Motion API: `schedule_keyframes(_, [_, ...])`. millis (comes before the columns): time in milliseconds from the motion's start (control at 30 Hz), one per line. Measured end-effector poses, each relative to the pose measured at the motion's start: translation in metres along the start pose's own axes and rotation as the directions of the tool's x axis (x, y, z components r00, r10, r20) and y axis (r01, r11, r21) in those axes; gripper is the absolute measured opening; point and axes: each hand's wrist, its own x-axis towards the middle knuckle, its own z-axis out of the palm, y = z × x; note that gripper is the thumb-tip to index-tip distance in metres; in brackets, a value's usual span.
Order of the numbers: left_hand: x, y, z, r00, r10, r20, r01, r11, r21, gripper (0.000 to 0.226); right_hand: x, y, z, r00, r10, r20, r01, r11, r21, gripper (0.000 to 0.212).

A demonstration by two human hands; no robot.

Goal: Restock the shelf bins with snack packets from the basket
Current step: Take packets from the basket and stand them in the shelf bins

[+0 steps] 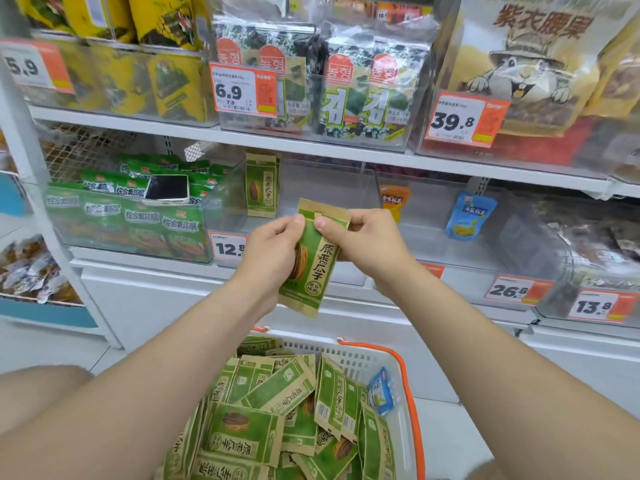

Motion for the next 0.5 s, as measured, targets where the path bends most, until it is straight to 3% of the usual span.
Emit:
schedule_keyframes(67, [0.014, 0.013, -0.007, 0.998, -0.01, -0.069, 0.007, 0.999, -0.05, 0.026, 0.002, -0.007, 0.011, 0.995, 0.082, 0.051, -0.088, 0.99, 0.112, 0.02])
schedule_keyframes(133, [0.031, 0.024, -0.015, 0.993, 0.0, -0.116, -0.007, 0.998, -0.058, 0.027, 0.008, -0.007, 0.023, 0.987, 0.121, 0.108, -0.131, 0.987, 0.093, 0.021])
schedule_keyframes(233, [0.057, 0.036, -0.028, 0.997, 0.075, -0.024, -0.067, 0.967, 0.245, 0.041, 0.021, -0.006, 0.04, 0.983, 0.146, 0.109, -0.158, 0.982, 0.105, 0.016])
schedule_keyframes(333, [0.076, 0.046, -0.044, 0.992, 0.13, -0.005, -0.091, 0.722, 0.686, 0.057, 0.039, -0.007, 0.048, 0.978, 0.204, 0.052, -0.21, 0.965, 0.155, 0.013])
schedule_keyframes(433, [0.083, 0.038, -0.064, 0.969, 0.243, 0.047, -0.16, 0.473, 0.866, 0.034, 0.071, 0.003, 0.048, 0.969, 0.231, -0.086, -0.223, 0.971, 0.089, 0.017])
schedule_keyframes(500, [0.085, 0.027, -0.077, 0.973, 0.201, 0.11, -0.169, 0.301, 0.938, 0.024, 0.097, 0.013, 0.051, 0.964, 0.188, -0.187, -0.191, 0.982, 0.002, 0.021])
